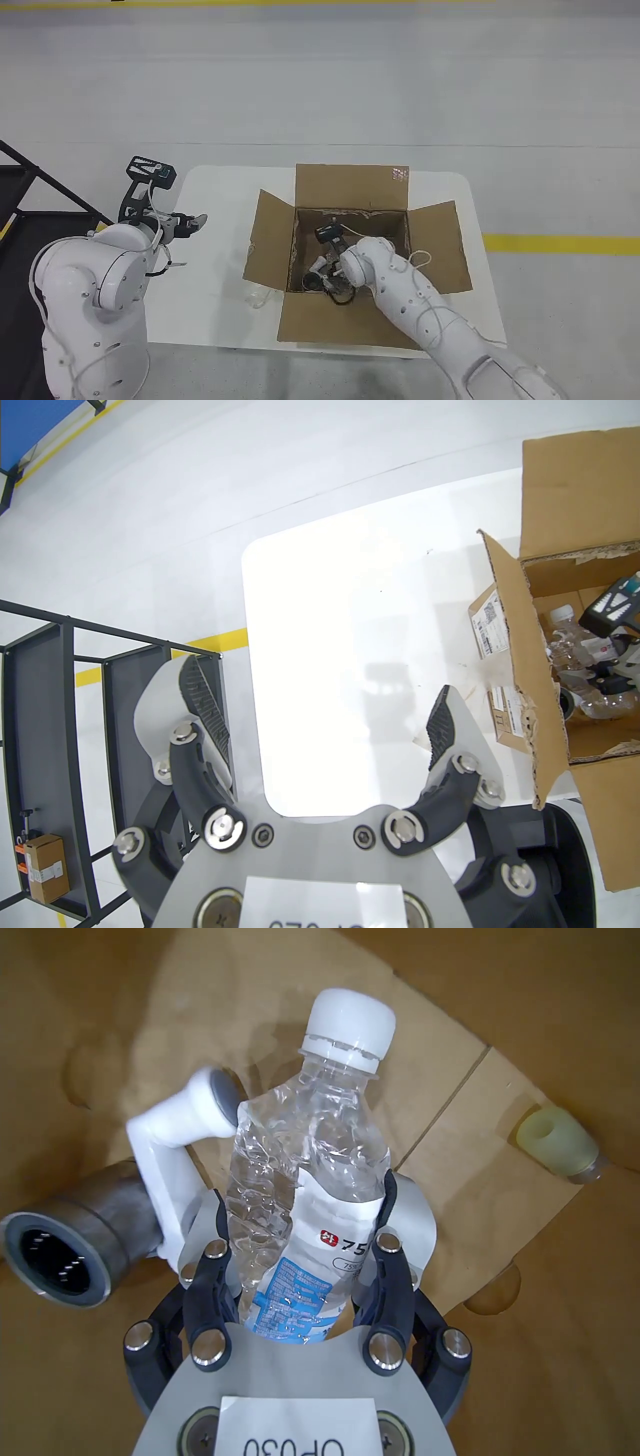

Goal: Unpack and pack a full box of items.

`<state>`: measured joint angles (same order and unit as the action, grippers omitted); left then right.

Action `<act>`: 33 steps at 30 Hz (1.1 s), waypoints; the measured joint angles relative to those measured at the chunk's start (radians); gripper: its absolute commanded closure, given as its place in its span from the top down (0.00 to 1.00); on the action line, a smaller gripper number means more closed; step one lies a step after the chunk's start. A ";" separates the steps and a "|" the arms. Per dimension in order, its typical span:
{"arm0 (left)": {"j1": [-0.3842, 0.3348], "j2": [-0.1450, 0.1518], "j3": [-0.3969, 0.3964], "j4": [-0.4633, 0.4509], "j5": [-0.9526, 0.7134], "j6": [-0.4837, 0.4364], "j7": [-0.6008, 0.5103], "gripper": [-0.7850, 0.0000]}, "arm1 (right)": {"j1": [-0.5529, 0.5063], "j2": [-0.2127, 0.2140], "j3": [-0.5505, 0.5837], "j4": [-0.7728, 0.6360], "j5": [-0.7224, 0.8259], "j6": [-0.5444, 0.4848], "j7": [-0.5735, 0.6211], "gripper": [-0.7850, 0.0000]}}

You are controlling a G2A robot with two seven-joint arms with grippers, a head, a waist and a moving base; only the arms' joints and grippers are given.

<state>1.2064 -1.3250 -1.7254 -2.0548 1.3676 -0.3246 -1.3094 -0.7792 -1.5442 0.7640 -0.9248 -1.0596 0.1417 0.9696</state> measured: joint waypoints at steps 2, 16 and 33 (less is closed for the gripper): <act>0.000 0.000 0.000 0.000 0.000 0.000 0.000 1.00 | -0.017 0.013 0.031 -0.042 -0.001 -0.006 0.002 0.00; 0.000 0.000 0.000 0.000 0.000 0.000 0.000 1.00 | -0.308 0.136 0.428 -0.514 0.106 -0.166 0.043 0.00; 0.000 0.000 0.000 0.000 0.000 0.000 0.000 1.00 | -0.273 0.133 0.212 -0.578 -0.387 -0.004 0.227 0.27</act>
<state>1.2064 -1.3250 -1.7254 -2.0548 1.3676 -0.3246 -1.3094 -1.0521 -1.4113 0.9759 -1.5028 -1.4461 0.1379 1.1967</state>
